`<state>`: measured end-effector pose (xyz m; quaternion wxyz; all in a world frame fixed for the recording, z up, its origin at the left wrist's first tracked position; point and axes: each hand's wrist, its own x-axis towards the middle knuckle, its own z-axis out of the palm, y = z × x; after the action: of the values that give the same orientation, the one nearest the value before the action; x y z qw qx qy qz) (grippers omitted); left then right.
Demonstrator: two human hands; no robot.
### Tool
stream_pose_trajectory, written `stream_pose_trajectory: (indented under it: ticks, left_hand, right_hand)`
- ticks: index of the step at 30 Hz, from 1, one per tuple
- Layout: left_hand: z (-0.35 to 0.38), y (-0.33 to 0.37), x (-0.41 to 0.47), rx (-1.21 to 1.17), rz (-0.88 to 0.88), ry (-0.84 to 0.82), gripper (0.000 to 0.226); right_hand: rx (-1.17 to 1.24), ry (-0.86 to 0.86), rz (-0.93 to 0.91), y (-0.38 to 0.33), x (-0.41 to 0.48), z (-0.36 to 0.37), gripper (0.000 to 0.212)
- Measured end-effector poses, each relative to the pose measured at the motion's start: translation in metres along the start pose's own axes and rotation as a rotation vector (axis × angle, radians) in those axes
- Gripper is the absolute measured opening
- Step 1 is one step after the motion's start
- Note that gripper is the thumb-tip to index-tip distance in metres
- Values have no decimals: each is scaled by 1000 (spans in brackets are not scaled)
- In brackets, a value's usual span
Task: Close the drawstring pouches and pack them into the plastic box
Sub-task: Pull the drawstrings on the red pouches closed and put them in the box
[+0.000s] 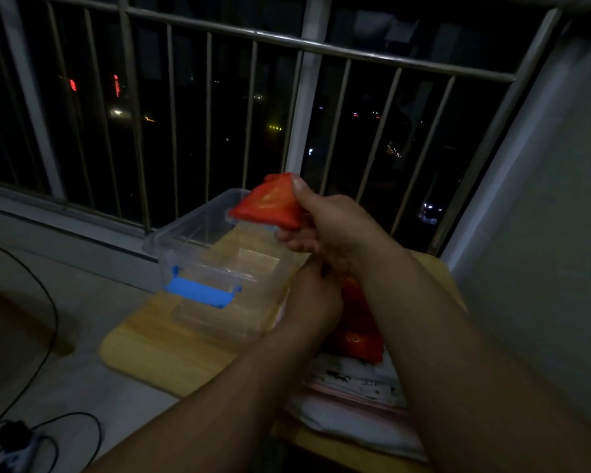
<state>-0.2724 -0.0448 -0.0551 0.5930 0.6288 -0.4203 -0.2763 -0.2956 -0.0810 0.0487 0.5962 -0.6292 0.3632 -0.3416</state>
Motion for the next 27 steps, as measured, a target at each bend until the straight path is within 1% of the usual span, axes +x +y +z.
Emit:
stream_pose_trajectory:
  ticks: [1,3,6,9,11,13,16,18,20,22,23,24,25,27]
  left_hand:
    - [-1,-1,1,28,16,-7,24]
    - [-4,-3,2,85,76,3,25]
    - [-7,-5,3,124,122,12,26]
    - [-9,-5,5,219,118,2,26]
    - [-9,-6,5,281,83,-47,28]
    - [-9,-6,5,332,52,-87,27]
    - [-9,-8,6,394,19,-96,26]
    - [-8,-9,5,413,11,-108,29]
    - [-6,-9,5,419,17,-103,30]
    - [-4,-10,6,417,36,-82,21]
    - [-3,-10,6,421,52,-73,16]
    - [-2,-11,7,428,68,-65,12]
    - [-2,-12,7,433,81,-60,10]
    - [0,-15,8,438,100,-53,12]
  right_hand:
    - [-84,22,1,3,3,-2,46]
    - [-226,132,-48,10,1,-20,45]
    - [-192,280,-50,29,-11,-69,38]
    - [-270,397,6,62,-25,-109,33]
    - [-367,402,38,86,-36,-122,29]
    - [-434,363,53,105,-44,-127,27]
    - [-360,291,74,114,-46,-130,31]
    - [-308,312,99,114,-46,-134,30]
    - [-265,308,114,115,-45,-138,24]
    - [-196,297,112,117,-43,-138,15]
    - [-173,309,105,117,-42,-138,14]
    - [-153,325,101,117,-40,-138,18]
    - [-139,340,100,117,-38,-138,21]
    - [-138,366,81,119,-36,-140,18]
